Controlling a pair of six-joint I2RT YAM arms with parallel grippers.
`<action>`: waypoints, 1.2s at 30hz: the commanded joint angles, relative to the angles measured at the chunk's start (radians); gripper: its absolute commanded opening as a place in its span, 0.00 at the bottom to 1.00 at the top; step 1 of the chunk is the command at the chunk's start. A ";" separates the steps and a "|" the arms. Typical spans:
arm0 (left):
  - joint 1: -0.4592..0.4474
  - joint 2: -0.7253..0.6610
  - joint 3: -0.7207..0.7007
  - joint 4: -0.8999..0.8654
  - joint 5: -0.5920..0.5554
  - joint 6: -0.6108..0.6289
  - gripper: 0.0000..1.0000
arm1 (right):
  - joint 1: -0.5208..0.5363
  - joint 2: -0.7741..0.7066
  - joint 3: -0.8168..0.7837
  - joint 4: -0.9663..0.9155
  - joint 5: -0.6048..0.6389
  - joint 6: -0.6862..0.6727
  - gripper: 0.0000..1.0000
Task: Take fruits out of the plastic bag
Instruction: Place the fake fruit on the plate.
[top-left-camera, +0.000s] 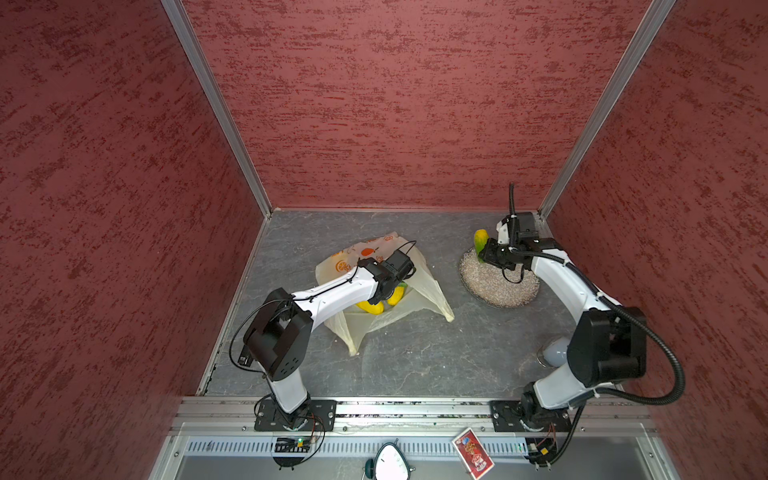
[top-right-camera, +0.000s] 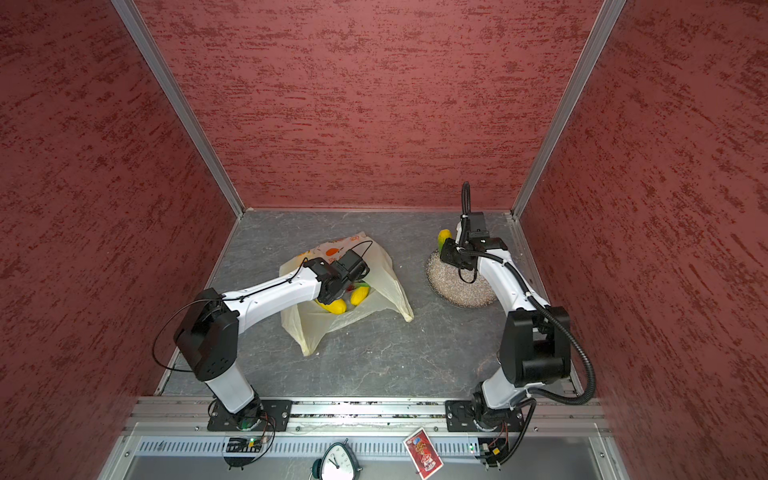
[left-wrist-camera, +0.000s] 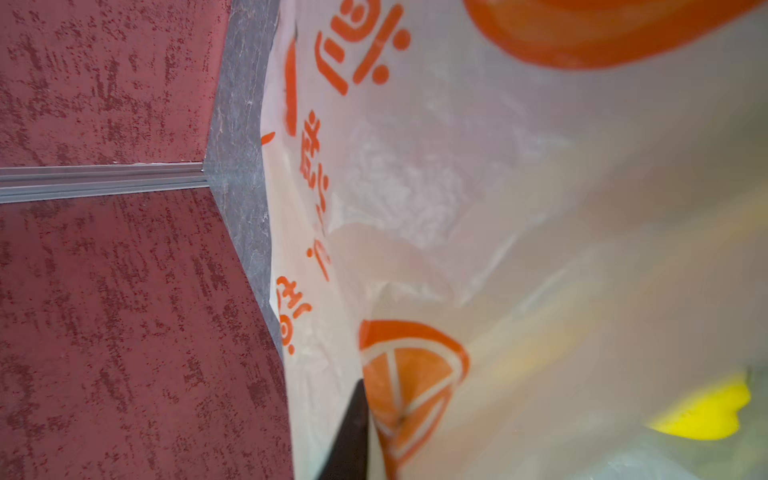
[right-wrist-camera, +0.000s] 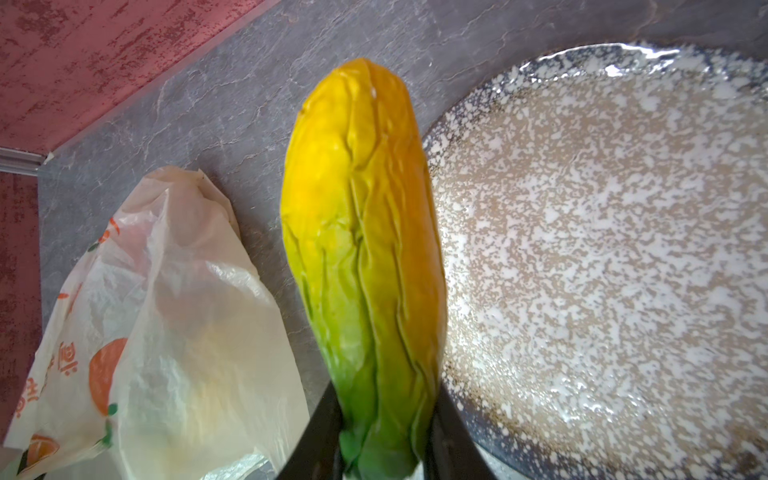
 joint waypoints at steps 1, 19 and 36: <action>0.003 -0.057 -0.010 0.059 0.092 -0.031 0.00 | -0.007 0.058 0.017 0.045 -0.041 0.048 0.25; 0.045 -0.250 -0.112 0.228 0.227 -0.063 0.00 | -0.005 0.183 -0.087 0.229 -0.076 0.117 0.34; 0.245 -0.434 -0.079 0.106 0.731 -0.289 0.50 | 0.168 -0.497 -0.350 0.043 -0.034 0.029 0.59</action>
